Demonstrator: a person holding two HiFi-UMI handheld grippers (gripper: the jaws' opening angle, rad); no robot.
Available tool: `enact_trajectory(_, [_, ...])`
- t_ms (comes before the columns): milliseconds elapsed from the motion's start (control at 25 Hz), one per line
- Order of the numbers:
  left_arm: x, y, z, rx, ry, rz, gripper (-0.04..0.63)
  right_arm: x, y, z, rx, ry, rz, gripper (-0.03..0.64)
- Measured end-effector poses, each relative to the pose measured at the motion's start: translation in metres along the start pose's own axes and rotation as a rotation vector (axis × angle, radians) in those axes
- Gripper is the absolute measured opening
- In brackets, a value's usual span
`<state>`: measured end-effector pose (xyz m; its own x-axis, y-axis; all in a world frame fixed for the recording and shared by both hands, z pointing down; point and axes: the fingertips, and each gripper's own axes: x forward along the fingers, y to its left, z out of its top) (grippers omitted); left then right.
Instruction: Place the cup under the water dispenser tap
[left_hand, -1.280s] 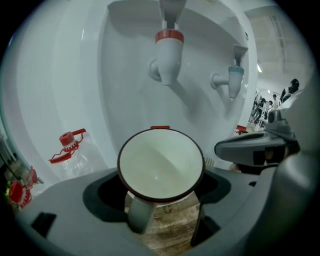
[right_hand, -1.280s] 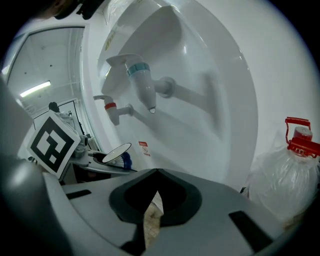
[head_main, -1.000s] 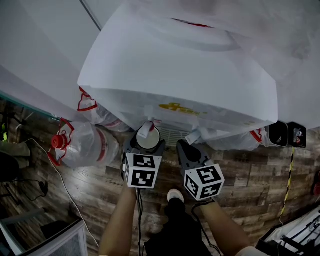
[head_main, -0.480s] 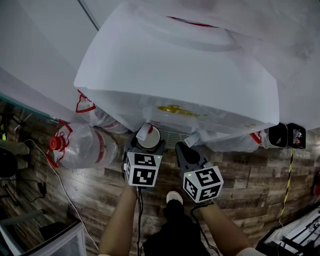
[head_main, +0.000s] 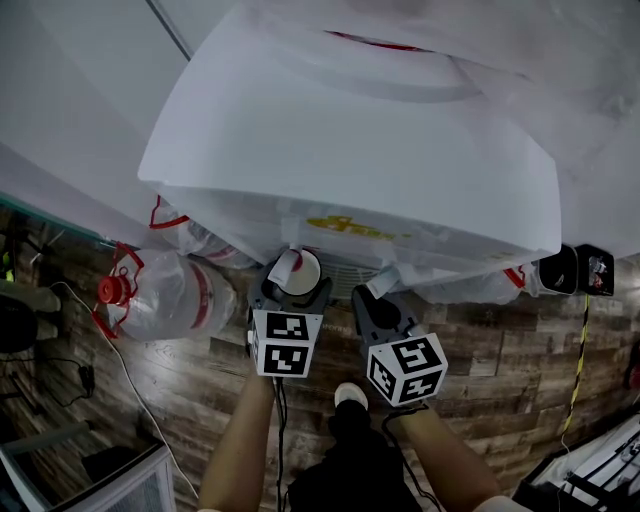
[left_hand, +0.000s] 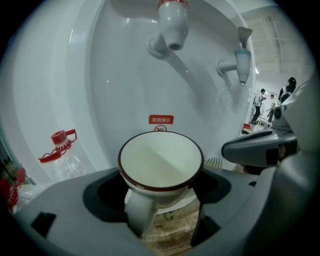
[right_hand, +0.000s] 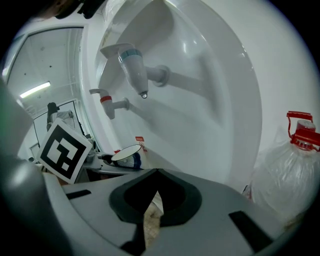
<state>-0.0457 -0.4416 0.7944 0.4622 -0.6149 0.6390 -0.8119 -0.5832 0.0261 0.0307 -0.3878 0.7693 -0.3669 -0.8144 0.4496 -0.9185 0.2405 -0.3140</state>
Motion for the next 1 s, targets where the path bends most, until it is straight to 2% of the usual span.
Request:
enact_trajectory(240, [-0.001,-0.002,0.005,0.060,-0.073,0.025,0.430,0.000,0.000,0.002,0.004,-0.009,0.000,0.020])
enact_trajectory(360, [0.000,0.000,0.005,0.032,-0.098,0.025,0.430,0.000,-0.001,0.002,0.001,-0.010,0.000,0.020])
enact_trajectory(560, [0.001,0.000,0.005,0.023,-0.089,0.003,0.430,0.000,-0.005,-0.001,0.009,-0.006,-0.007,0.020])
enact_trajectory(720, [0.002,-0.001,0.004,0.023,-0.090,0.016,0.430,-0.002,0.000,-0.001,0.018,-0.004,-0.002,0.020])
enact_trajectory(1000, [-0.001,0.002,0.011,0.000,-0.138,0.048,0.431,-0.015,-0.001,-0.002,0.060,-0.003,-0.016,0.020])
